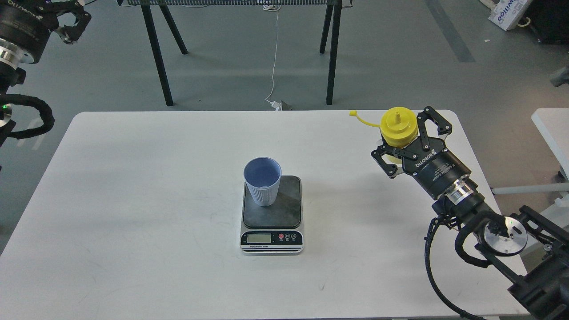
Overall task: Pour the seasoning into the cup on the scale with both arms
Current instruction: 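Turn the bottle upright and carry it back toward its spot, then set the yellow bottle down on the table and release it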
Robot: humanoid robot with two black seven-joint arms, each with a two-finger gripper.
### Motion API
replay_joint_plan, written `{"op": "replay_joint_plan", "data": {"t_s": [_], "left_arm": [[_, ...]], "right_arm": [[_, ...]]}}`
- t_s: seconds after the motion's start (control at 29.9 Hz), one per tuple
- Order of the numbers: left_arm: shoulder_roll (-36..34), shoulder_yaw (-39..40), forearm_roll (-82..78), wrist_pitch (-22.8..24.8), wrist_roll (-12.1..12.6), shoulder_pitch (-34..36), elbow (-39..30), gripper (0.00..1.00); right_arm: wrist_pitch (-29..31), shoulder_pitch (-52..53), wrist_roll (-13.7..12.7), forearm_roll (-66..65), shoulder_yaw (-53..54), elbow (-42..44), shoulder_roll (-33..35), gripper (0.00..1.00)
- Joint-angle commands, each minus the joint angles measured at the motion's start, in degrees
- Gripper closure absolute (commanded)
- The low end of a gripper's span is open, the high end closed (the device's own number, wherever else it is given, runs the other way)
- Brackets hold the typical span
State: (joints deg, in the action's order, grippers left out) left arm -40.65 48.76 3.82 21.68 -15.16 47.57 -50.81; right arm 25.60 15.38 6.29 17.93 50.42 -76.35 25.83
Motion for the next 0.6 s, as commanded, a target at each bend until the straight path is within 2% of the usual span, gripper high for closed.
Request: {"op": "replay_joint_plan", "data": {"t_s": [0.0, 0.17, 0.37, 0.57], "left_arm": [[-0.22, 0.11, 0.23, -0.15, 0.57, -0.02, 0.01, 0.00], [-0.22, 0.55, 0.40, -0.15, 0.57, -0.55, 0.01, 0.00], [-0.57, 0.81, 0.58, 0.12, 0.48, -0.73, 0.01, 0.00], [-0.66, 0.64, 0.58, -0.06, 0.48, -0.73, -0.08, 0.00]], "right_arm": [[2.40, -4.30, 0.39, 2.63, 2.22, 2.69, -5.16, 0.55], [2.40, -10.63, 0.12, 5.27, 5.74, 4.71, -7.55, 0.52], [2.40, -12.31, -0.14, 5.27, 4.86, 8.06, -7.64, 0.50], [2.40, -13.88, -0.14, 5.18, 4.86, 7.97, -7.64, 0.44]]}}
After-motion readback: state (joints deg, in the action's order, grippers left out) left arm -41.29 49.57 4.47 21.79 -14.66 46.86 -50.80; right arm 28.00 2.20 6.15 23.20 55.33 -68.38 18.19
